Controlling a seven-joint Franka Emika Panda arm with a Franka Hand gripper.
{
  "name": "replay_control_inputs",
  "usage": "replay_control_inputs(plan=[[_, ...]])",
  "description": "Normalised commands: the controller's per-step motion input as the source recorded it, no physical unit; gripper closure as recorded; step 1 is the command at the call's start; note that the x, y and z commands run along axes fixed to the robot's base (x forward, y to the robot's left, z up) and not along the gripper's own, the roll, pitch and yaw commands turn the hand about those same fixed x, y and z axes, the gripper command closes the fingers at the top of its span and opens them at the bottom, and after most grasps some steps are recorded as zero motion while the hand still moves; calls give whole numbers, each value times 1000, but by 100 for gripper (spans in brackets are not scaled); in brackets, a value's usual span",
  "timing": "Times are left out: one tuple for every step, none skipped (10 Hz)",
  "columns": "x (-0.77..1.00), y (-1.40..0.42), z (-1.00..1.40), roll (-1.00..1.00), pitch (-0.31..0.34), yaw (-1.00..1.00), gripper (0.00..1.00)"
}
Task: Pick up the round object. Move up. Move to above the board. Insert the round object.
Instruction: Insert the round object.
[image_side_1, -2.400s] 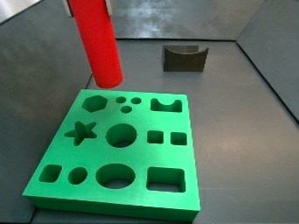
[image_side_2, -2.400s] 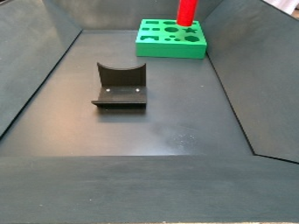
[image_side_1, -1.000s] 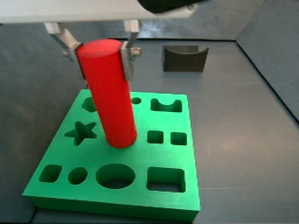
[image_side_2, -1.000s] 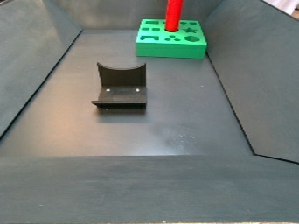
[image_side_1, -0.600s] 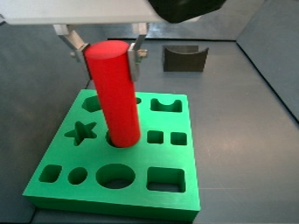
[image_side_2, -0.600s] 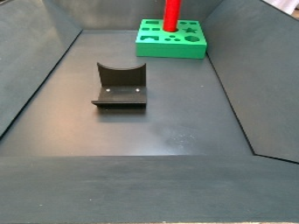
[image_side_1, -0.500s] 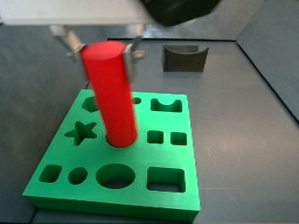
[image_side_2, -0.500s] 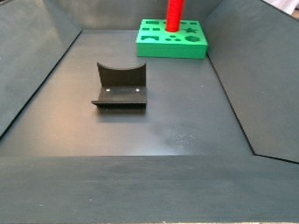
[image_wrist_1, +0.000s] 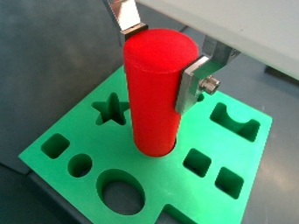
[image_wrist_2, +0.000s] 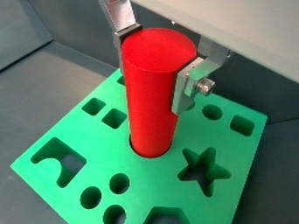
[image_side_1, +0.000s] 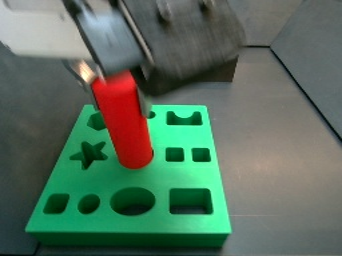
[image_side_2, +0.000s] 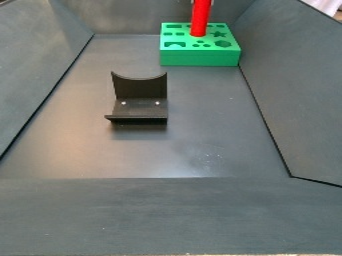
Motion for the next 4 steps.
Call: replay_control_inputs(plan=[[386,-417,-603,59,0,-240,100],[497,-500,-400,0,64,-323,100],[123,-54,-209,-127,-34,-151,100],[0,9,0,0,9,0,100]])
